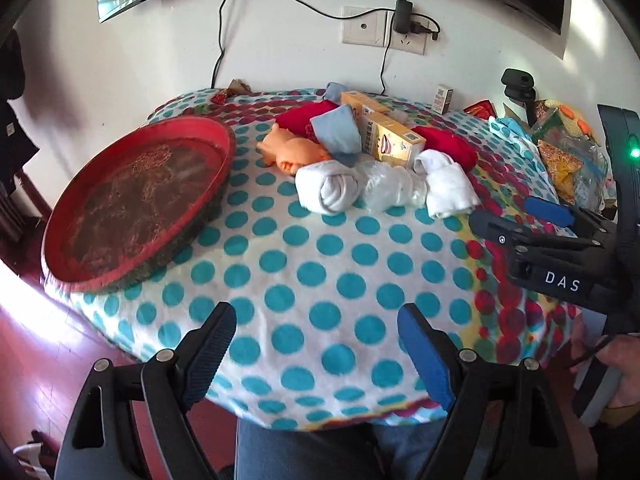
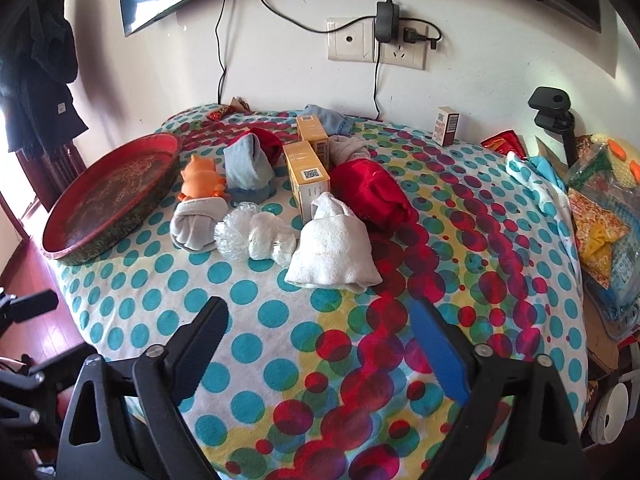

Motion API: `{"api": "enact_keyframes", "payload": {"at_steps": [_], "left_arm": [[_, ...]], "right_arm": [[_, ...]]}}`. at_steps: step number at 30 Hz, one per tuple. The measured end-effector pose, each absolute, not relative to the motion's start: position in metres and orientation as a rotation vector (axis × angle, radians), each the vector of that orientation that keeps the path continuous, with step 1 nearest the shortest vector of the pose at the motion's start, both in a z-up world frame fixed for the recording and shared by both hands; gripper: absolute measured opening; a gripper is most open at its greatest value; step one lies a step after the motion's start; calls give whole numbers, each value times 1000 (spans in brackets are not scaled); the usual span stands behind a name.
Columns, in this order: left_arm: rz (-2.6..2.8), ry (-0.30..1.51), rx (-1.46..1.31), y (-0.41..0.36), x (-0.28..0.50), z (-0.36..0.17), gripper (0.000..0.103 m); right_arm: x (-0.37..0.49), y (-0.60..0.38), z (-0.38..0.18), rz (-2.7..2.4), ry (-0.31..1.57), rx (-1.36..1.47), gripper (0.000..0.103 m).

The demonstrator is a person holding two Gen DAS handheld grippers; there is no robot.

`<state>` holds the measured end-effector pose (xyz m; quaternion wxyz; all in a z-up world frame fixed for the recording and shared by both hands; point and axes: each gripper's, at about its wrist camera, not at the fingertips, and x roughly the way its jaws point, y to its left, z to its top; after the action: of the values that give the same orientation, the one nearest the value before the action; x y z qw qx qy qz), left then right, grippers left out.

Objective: Organize objects
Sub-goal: 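Reach the right tool toward the white sock on the bedspread, then grasp the rolled white sock with the left tool while the right tool grasps a white sock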

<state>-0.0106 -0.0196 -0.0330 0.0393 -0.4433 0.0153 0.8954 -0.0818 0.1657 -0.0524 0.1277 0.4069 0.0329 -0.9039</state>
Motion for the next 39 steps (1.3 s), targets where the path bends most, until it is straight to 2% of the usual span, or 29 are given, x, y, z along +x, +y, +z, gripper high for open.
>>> {"api": "enact_keyframes", "payload": {"at_steps": [2,7,13,15,16,19,23,27,32,39], "left_arm": [[2754,86,-1371,-20,-21,-37,85],[2702,88,-1419,-22,-47,-52,85],[2705,222,-1415,-16,-69,-60,85],[2701,187,-1413,-19,-75,-60,85],[2694,165,-1414,-21,-79,-60,85],[2694,111,-1413,-27,-90,-59,85],[2694,159,-1399,-24,-103,-58,85],[2683,227,-1397,-14,-115,-60,85],[2674,256,-1409,-7,-129,-67,85],[2643,295,-1453,1,-145,-80,85]], "right_arm": [[-93,166,-57,-2624,84,1201,77],[-115,165,-66,-2646,87,1209,74],[-138,167,-78,-2647,71,1237,72],[-144,168,-84,-2629,47,1258,49],[-148,169,-88,-2607,20,1271,48],[-153,170,-94,-2587,-23,1287,48],[-155,168,-98,-2576,-17,1286,49],[-149,173,-93,-2575,-39,1260,36],[-131,191,-80,-2641,-26,1222,35],[-135,244,-65,-2806,-104,1221,35]]}}
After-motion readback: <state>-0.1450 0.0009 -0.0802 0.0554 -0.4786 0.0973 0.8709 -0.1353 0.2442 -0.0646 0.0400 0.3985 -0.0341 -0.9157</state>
